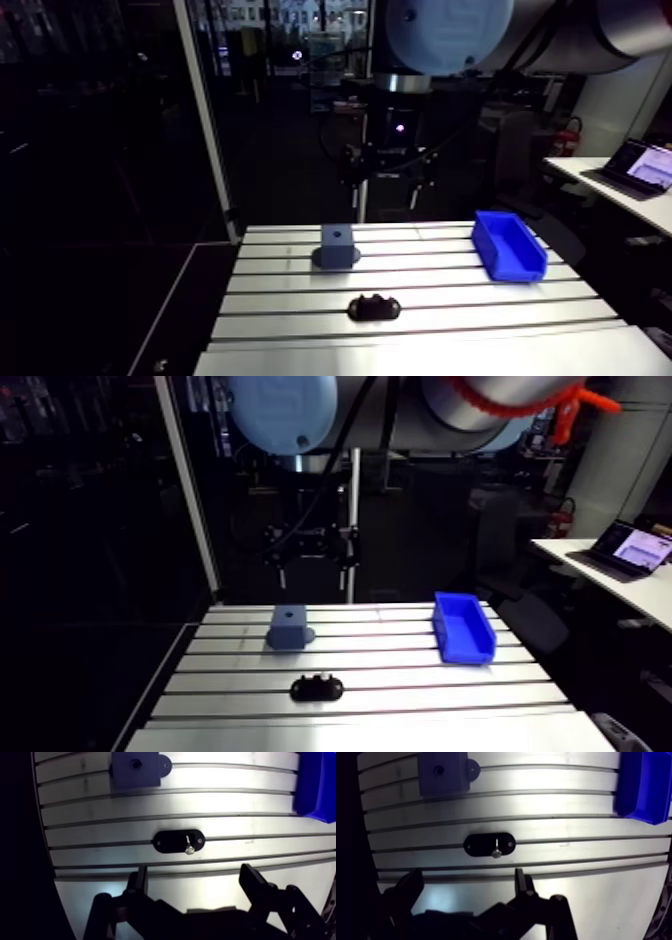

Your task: Pick up the M10 bolt and insert it into the hex recess until seated.

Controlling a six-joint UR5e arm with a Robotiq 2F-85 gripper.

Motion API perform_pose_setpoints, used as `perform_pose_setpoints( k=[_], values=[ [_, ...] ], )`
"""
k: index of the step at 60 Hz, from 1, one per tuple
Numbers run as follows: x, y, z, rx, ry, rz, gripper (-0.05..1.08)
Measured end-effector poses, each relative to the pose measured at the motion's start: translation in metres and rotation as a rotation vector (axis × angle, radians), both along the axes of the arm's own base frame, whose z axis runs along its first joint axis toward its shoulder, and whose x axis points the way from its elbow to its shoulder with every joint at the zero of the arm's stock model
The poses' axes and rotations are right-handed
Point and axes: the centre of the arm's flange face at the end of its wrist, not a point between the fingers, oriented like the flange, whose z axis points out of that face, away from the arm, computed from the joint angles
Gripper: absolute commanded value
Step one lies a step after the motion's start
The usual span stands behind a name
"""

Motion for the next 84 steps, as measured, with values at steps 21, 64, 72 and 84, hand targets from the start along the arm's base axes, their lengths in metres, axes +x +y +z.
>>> perform_pose_setpoints(
  k=[21,64,72,84],
  values=[
    [0.013,0.006,-0.033,-0.004,0.037,-0.044,0.01],
    [0.028,0.02,-0.076,-0.011,0.049,-0.081,0.02],
    [0.031,0.02,-0.084,-0.012,0.049,-0.083,0.04],
    [0.033,0.02,-0.096,-0.013,0.041,-0.085,0.11]
  ],
)
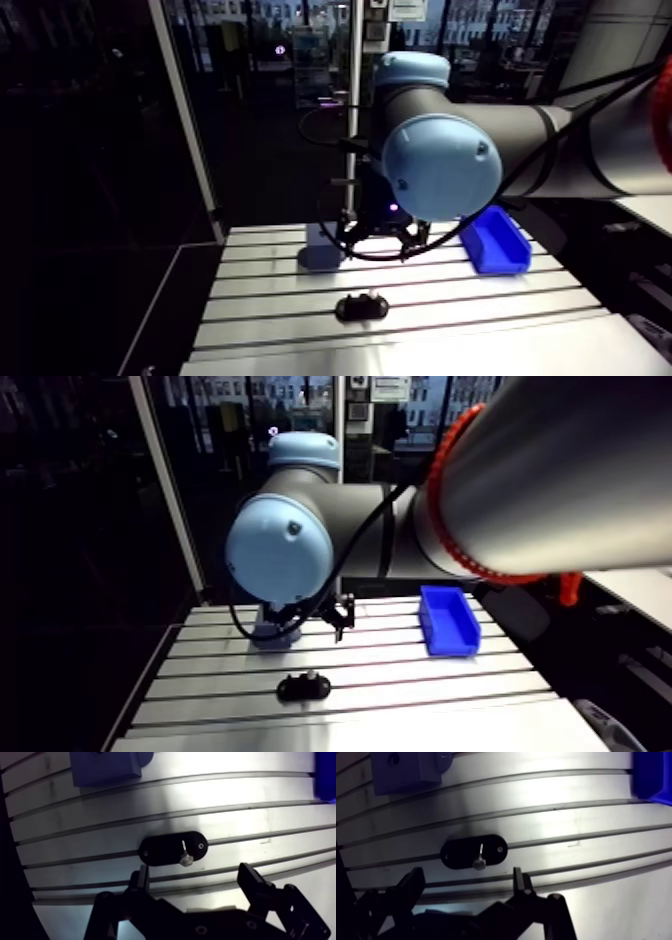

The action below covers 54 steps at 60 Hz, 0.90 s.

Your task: Pick up the M10 bolt and insert it into the hex recess until seated.

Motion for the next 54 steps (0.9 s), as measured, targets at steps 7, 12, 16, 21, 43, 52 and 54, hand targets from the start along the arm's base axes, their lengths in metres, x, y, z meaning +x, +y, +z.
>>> perform_pose_setpoints(
  k=[7,12,16,21,43,52,54],
  values=[
    [0.001,0.0,-0.007,0.0,-0.006,-0.001,0.15],
    [0.001,0.0,-0.011,0.0,-0.012,-0.002,0.2],
    [0.002,0.0,-0.014,-0.001,-0.015,-0.003,0.23],
    [0.004,0.0,-0.018,-0.001,-0.017,-0.003,0.25],
    [0.004,0.0,-0.029,-0.001,-0.018,-0.007,0.35],
    [0.005,0.001,-0.033,-0.001,-0.023,-0.01,0.38],
    [0.005,0.001,-0.034,-0.002,-0.024,-0.011,0.38]
  ],
)
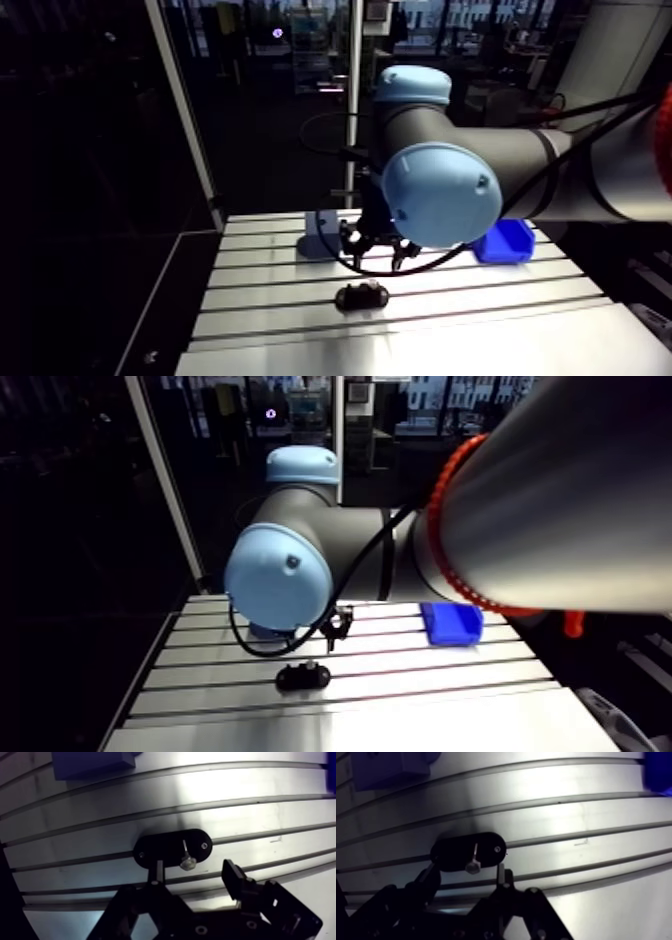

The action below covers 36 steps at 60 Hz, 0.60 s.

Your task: Pick up the M10 bolt and insert it into the hex recess until seated.

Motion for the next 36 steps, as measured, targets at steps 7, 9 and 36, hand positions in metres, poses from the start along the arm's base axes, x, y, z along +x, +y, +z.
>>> perform_pose_setpoints(
  k=[7,9,36],
  values=[
    [0.0,0.001,-0.002,0.001,0.005,-0.004,0.4],
    [0.0,0.002,-0.003,0.001,0.007,-0.004,0.41],
    [0.002,0.005,-0.015,0.001,0.012,-0.01,0.45]
  ],
)
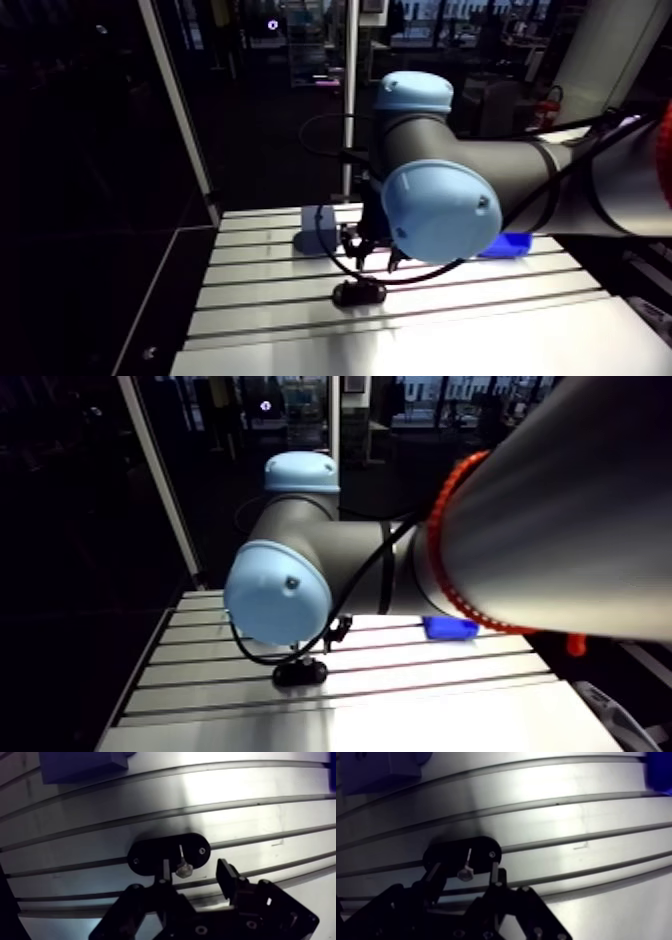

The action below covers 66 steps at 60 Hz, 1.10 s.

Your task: Pick up the M10 bolt and insert it into the hex recess until seated.

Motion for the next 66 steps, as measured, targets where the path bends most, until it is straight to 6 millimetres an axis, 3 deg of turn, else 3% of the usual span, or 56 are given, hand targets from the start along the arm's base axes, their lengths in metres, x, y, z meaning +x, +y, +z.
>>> perform_pose_setpoints(
  k=[66],
  values=[
    [0.003,-0.001,-0.01,-0.003,-0.017,0.013,0.46]
  ],
)
